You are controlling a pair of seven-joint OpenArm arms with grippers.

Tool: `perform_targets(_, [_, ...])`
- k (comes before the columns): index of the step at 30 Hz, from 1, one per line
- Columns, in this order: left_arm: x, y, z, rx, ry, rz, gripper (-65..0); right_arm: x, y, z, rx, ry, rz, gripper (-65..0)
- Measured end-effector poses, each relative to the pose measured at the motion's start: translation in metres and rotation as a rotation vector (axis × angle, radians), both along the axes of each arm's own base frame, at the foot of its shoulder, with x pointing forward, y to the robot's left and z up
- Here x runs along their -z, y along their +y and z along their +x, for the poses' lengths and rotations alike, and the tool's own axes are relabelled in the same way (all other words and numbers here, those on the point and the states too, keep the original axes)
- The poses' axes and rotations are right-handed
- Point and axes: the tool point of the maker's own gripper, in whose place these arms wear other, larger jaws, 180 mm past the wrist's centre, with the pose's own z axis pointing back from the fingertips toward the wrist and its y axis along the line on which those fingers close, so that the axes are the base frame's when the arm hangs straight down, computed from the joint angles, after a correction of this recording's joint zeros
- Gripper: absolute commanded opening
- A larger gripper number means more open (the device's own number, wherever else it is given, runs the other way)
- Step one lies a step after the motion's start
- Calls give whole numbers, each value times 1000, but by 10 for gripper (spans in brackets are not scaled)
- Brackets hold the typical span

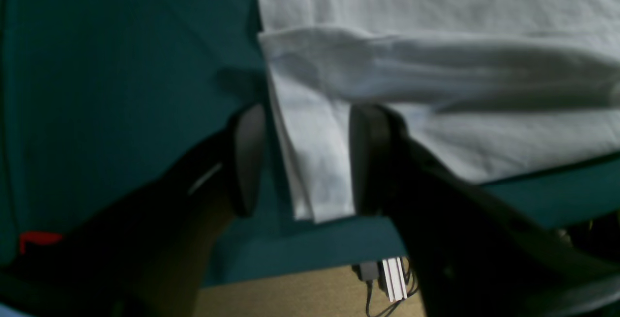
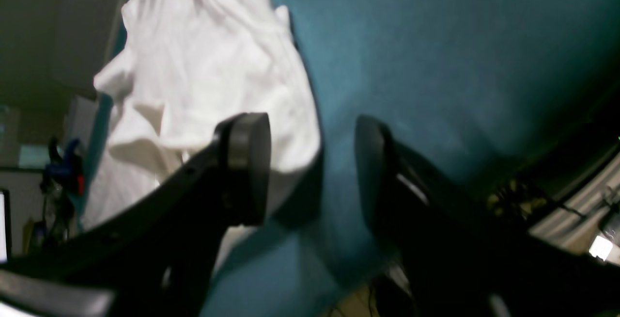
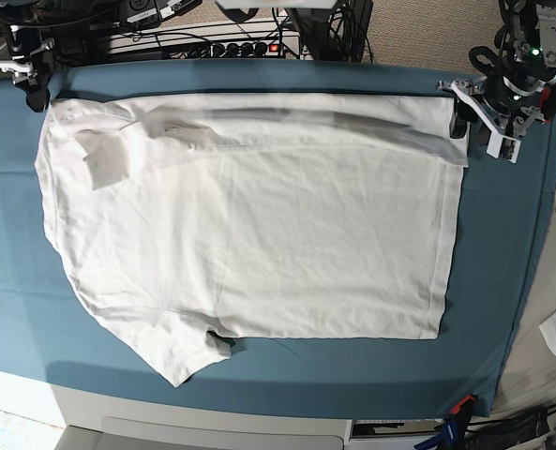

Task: Fold the T-shirt properly
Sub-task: 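Release the right gripper and regrasp the shirt's shoulder corner, then pull both held corners apart to stretch the collar edge taut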

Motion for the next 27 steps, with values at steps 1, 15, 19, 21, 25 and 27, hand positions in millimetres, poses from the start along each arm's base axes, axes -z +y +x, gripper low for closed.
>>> perform_targets(1, [0, 0, 0, 0, 0, 0, -354, 1, 1, 4, -3, 0, -4, -362])
perform_targets(15, [0, 0, 0, 0, 0, 0, -354, 13, 31, 33, -63, -28, -10, -362])
perform_targets(19, [0, 0, 0, 0, 0, 0, -354, 15, 31, 32, -65, -17, -18, -442])
perform_targets(21, [0, 0, 0, 0, 0, 0, -354, 17, 32, 31, -70, -4, -19, -532])
perform_targets(25, [0, 8, 2, -63, 4, 3, -354, 22, 32, 29, -77, 24, -28, -650])
perform_targets(27, [-1, 15, 7, -85, 10, 14, -354, 22, 32, 28, -78, 30, -33, -650])
